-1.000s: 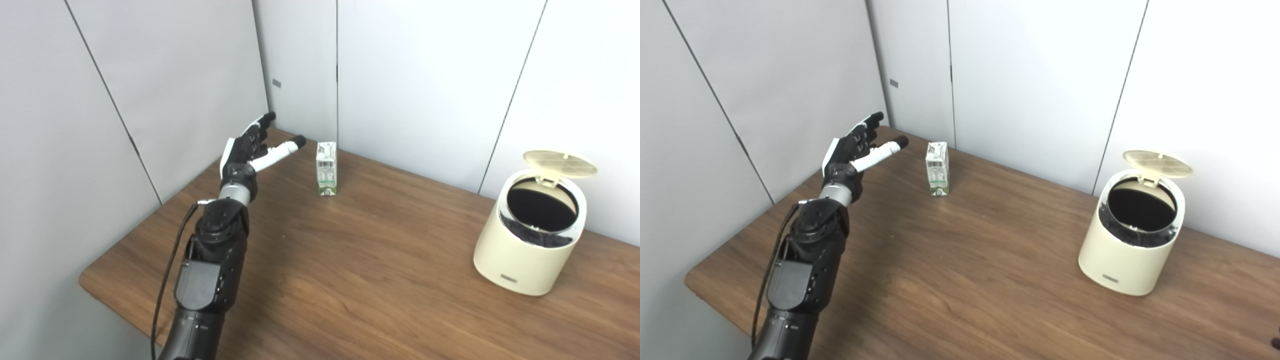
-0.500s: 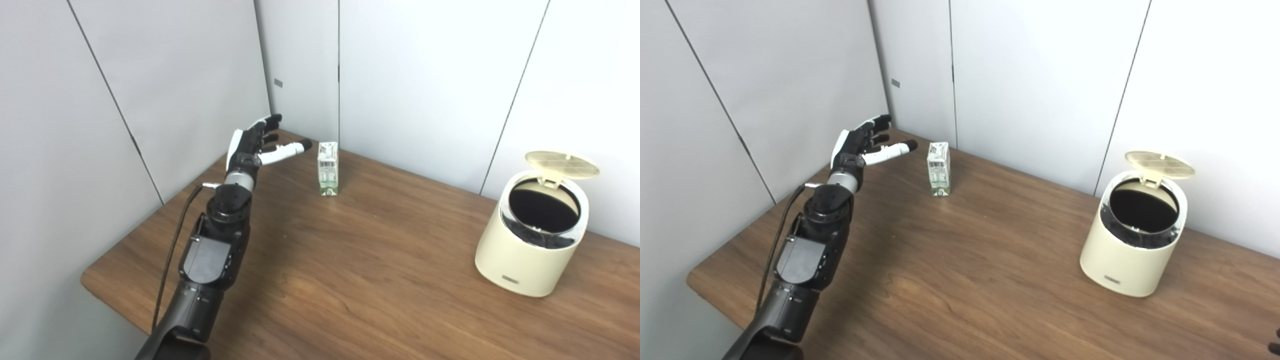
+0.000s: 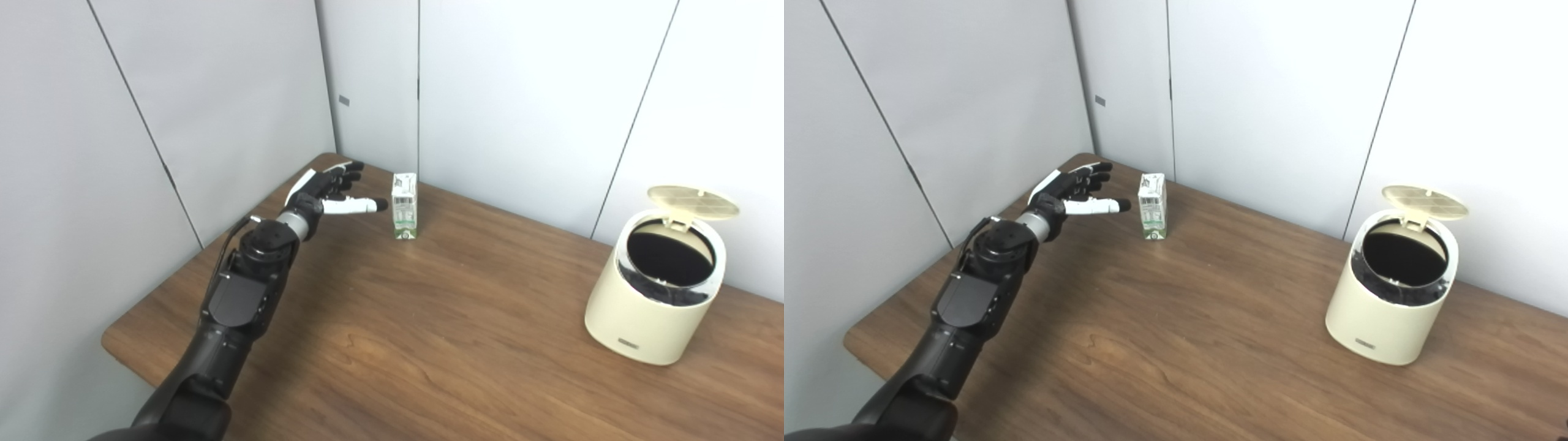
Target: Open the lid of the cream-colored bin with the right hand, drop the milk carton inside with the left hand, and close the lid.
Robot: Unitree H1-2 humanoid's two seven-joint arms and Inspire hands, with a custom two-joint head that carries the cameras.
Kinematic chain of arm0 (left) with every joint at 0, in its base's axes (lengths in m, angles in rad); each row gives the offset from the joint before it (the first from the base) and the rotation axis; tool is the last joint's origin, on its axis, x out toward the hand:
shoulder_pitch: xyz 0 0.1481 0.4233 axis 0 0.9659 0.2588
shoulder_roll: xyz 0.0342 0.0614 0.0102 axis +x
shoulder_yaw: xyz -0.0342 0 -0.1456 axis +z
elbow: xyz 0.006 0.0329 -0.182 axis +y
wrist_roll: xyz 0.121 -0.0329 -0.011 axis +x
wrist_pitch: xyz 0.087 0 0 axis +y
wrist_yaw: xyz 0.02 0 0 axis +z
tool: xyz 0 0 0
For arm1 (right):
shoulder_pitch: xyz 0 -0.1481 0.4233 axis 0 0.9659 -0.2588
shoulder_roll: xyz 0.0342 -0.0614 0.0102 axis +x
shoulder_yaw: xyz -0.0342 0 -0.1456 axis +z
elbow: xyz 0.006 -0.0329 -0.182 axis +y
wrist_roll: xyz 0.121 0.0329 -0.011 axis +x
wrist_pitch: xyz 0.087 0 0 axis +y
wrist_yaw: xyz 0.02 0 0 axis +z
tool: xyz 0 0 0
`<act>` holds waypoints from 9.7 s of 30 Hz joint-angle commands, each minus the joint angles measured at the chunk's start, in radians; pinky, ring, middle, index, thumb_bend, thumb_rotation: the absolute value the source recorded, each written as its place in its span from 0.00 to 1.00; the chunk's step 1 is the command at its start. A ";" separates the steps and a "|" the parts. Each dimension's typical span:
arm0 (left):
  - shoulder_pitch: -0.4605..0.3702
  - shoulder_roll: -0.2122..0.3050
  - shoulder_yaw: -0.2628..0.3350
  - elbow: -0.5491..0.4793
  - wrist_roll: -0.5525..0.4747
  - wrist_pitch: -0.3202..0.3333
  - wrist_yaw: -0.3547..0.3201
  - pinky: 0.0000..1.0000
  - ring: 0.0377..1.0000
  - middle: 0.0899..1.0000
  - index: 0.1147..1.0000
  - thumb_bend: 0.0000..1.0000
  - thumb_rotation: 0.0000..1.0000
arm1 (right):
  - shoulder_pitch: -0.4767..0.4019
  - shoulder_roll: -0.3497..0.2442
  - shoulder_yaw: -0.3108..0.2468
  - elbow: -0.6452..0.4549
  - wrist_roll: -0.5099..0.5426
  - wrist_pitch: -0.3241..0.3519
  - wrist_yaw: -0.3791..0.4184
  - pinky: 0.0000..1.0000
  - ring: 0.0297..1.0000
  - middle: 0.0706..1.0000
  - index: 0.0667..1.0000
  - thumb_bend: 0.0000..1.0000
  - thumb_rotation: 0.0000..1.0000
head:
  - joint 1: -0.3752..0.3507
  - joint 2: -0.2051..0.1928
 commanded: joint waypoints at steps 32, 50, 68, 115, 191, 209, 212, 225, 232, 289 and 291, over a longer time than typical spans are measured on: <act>-0.152 0.002 -0.108 0.218 0.034 -0.176 -0.100 0.91 0.91 0.87 0.90 1.00 0.31 | 0.116 -0.041 -0.034 -0.160 -0.031 0.006 0.000 0.42 0.58 0.64 0.59 0.40 0.00 | -0.111 0.028; -0.195 -0.010 -0.150 0.289 0.079 -0.209 -0.100 0.92 0.92 0.89 0.91 1.00 0.30 | 0.147 -0.041 -0.036 -0.208 -0.033 0.046 0.002 0.43 0.62 0.67 0.62 0.40 0.00 | -0.145 0.033; -0.207 -0.016 -0.169 0.297 0.112 -0.196 -0.072 0.90 0.88 0.83 0.86 1.00 0.21 | 0.155 -0.044 -0.037 -0.204 -0.034 0.033 0.004 0.42 0.63 0.68 0.63 0.80 0.80 | -0.152 0.039; -0.280 -0.019 -0.145 0.402 0.188 -0.264 0.063 0.49 0.50 0.47 0.40 0.52 0.00 | 0.195 -0.074 -0.051 -0.246 -0.045 0.055 0.024 0.46 0.66 0.70 0.66 0.82 0.79 | -0.187 0.085; -0.168 -0.371 -0.506 -0.131 0.582 -0.873 0.343 0.40 0.46 0.44 0.39 0.50 0.00 | -0.067 0.210 0.086 0.052 -0.198 0.071 -0.215 0.84 0.90 0.90 0.87 0.13 0.68 | -0.580 -0.016; -0.339 -0.241 -0.737 0.056 0.692 -0.873 0.812 0.38 0.44 0.44 0.40 0.50 0.00 | -0.056 0.213 0.087 0.046 -0.194 0.069 -0.217 0.84 0.89 0.89 0.86 0.10 0.53 | -0.583 -0.015; -0.363 -0.226 -0.757 0.077 0.691 -0.873 0.846 0.39 0.44 0.44 0.40 0.50 0.00 | -0.054 0.213 0.088 0.043 -0.200 0.075 -0.218 0.83 0.89 0.89 0.86 0.11 0.58 | -0.585 -0.015; -0.416 -0.220 -0.788 0.160 0.696 -0.873 0.907 0.39 0.44 0.43 0.41 0.51 0.00 | -0.046 0.226 0.098 0.018 -0.237 0.102 -0.226 0.81 0.88 0.88 0.85 0.11 0.59 | -0.601 -0.009; -0.428 -0.238 -0.818 0.248 0.643 -0.873 0.904 0.38 0.44 0.43 0.41 0.51 0.00 | -0.039 0.231 0.106 0.001 -0.255 0.121 -0.221 0.82 0.89 0.89 0.87 0.11 0.62 | -0.614 -0.004; -0.500 -0.349 -0.927 0.450 0.548 -0.873 0.931 0.37 0.42 0.43 0.41 0.51 0.00 | -0.058 0.270 0.136 0.041 -0.296 0.081 -0.272 0.79 0.88 0.88 0.86 0.17 0.75 | -0.672 0.004; -0.503 -0.356 -0.928 0.456 0.546 -0.873 0.927 0.37 0.42 0.43 0.41 0.51 0.00 | -0.057 0.273 0.136 0.038 -0.298 0.088 -0.276 0.79 0.88 0.87 0.86 0.17 0.74 | -0.669 0.003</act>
